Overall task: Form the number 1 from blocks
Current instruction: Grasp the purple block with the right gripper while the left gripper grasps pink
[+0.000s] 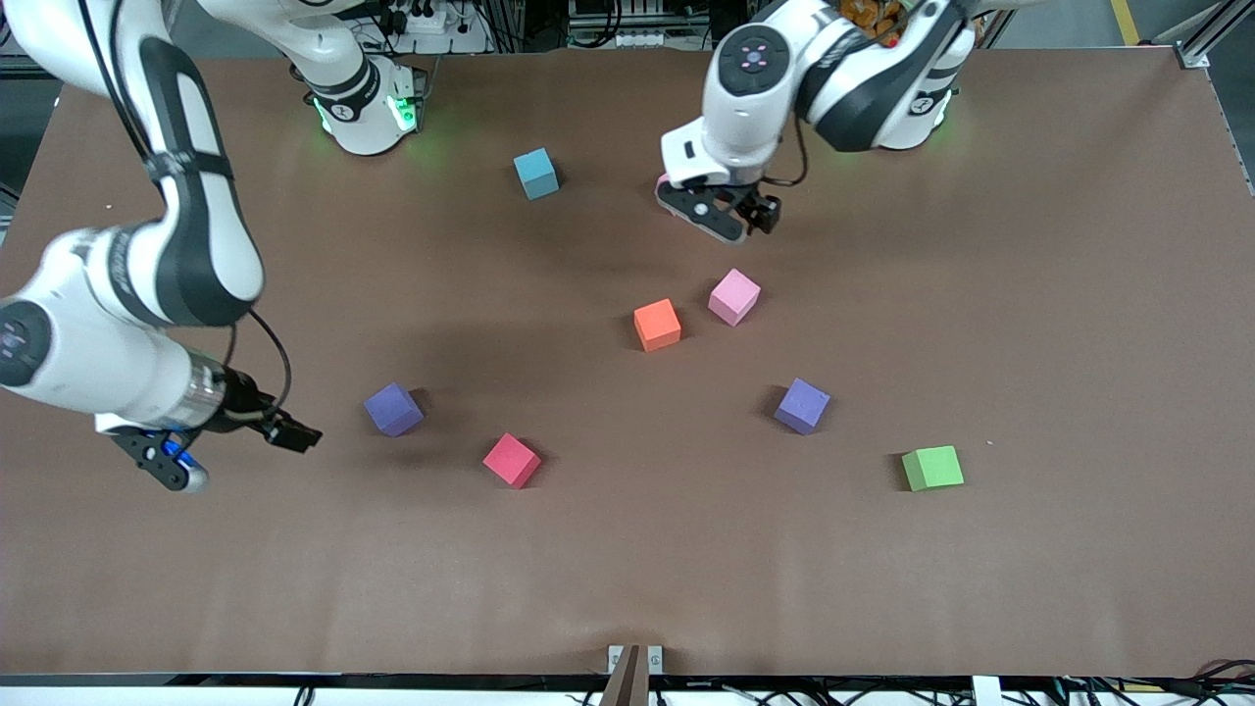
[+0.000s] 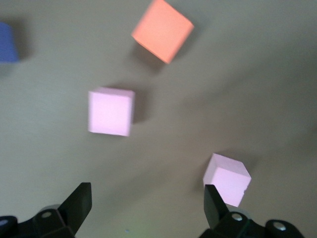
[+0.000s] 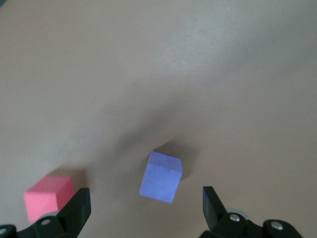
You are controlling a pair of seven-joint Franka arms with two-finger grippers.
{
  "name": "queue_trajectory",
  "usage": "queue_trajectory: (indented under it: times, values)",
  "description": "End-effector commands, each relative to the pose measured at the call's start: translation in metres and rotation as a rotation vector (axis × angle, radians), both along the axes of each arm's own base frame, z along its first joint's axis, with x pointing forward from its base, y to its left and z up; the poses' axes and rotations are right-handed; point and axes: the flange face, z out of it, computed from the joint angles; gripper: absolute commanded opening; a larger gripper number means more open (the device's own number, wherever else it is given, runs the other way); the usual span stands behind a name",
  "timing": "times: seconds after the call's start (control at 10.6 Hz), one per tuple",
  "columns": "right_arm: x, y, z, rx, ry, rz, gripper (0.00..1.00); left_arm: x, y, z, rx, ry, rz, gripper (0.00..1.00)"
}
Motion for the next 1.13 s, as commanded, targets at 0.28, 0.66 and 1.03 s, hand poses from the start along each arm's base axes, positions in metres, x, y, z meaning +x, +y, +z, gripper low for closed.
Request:
queue_trajectory:
  times: [0.28, 0.66, 1.03]
  values:
    - [0.006, 0.011, -0.080, -0.028, 0.117, -0.236, 1.00, -0.095, -0.012, -0.070, -0.056, -0.009, -0.078, 1.00]
    - [-0.006, 0.032, -0.120, -0.034, 0.170, -0.074, 1.00, -0.132, -0.017, -0.105, -0.135, -0.005, -0.129, 1.00]
    - [-0.022, 0.033, -0.143, -0.030, 0.217, -0.006, 1.00, -0.148, -0.023, -0.120, -0.163, 0.031, -0.147, 1.00]
